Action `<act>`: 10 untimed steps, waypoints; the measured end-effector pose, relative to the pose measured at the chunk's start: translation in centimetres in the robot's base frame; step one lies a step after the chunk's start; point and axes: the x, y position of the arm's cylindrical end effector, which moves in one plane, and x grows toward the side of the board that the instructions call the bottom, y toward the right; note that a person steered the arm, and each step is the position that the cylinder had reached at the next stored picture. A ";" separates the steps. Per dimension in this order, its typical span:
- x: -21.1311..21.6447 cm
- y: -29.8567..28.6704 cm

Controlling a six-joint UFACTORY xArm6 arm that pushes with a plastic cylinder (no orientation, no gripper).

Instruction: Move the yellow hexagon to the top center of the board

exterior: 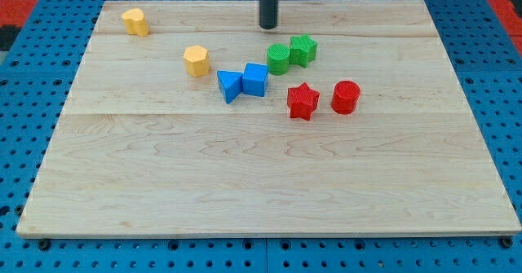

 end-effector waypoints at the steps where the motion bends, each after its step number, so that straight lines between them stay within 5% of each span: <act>1: 1.8 -8.8; 2: 4.9 -16.0; 3: 13.1 -17.6; 4: 13.1 -11.9; 6: 1.8 -6.3; 8: -2.0 -10.2; 10: 1.8 -0.4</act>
